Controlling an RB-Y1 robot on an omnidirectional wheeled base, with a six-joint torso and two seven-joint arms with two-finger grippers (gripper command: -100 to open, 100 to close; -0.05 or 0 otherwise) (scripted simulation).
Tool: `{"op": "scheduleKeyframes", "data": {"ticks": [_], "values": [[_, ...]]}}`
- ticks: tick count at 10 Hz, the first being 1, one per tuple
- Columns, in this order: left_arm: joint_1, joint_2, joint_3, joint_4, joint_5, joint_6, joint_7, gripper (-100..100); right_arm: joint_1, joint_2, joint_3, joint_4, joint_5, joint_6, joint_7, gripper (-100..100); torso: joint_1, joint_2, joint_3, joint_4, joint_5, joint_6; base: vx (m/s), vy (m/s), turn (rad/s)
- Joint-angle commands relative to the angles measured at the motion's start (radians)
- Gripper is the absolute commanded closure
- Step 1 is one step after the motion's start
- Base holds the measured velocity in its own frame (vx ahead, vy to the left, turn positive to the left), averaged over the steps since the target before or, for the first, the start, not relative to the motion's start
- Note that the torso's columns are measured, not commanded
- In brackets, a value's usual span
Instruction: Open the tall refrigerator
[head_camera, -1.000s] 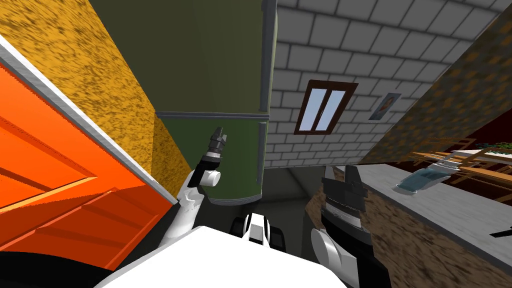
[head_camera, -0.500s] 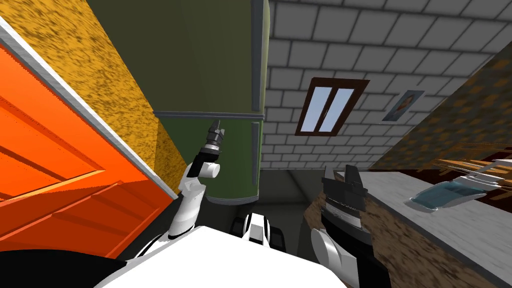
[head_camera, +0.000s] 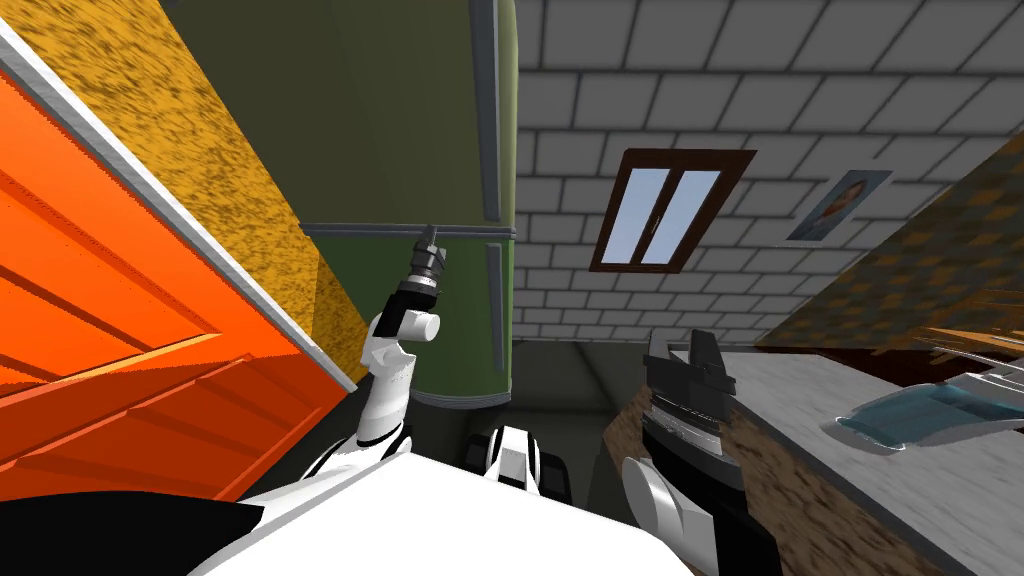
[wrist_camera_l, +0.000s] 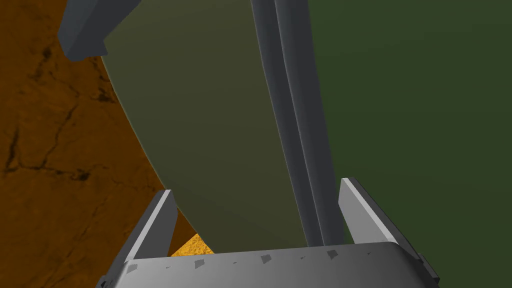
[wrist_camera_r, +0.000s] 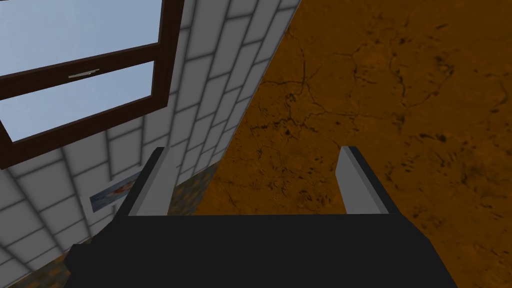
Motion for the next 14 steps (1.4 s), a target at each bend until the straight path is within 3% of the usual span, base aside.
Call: {"op": "scheduleKeyframes", "data": {"ticks": [1, 6, 8, 11, 14], "values": [[-0.08, -0.007, 0.038, 0.003, 0.002, 0.087, -0.007, -100, 0.0, 0.0, 0.0, 0.0, 0.0, 0.0, 0.0, 0, -0.002, -0.001, -0.001, 0.0, -0.001, 0.0, 0.067, -0.224, 0.133], [-0.218, -0.029, 0.095, 0.013, 0.006, 0.225, -0.016, -100, 0.0, 0.0, 0.0, 0.0, 0.0, 0.0, 0.0, 0, 0.006, 0.001, 0.001, 0.0, 0.002, 0.0, 0.046, -0.177, 0.089], [-0.273, -0.052, 0.119, 0.017, 0.007, 0.28, -0.019, -100, 0.0, 0.0, 0.0, 0.0, 0.0, 0.0, 0.0, 0, -0.002, -0.001, 0.0, 0.0, -0.001, 0.0, 0.023, -0.165, 0.101], [-0.342, -0.103, 0.149, 0.021, 0.01, 0.348, -0.024, -100, 0.0, 0.0, 0.0, 0.0, 0.0, 0.0, 0.0, 0, -0.002, -0.001, -0.001, 0.0, -0.001, 0.0, 0.018, -0.184, 0.084], [-0.389, -0.181, 0.17, 0.024, 0.011, 0.395, -0.027, -100, 0.0, 0.0, 0.0, 0.0, 0.0, 0.0, 0.0, 0, 0.003, -0.002, -0.001, -0.001, 0.001, 0.0, 0.033, -0.102, 0.058]]}}
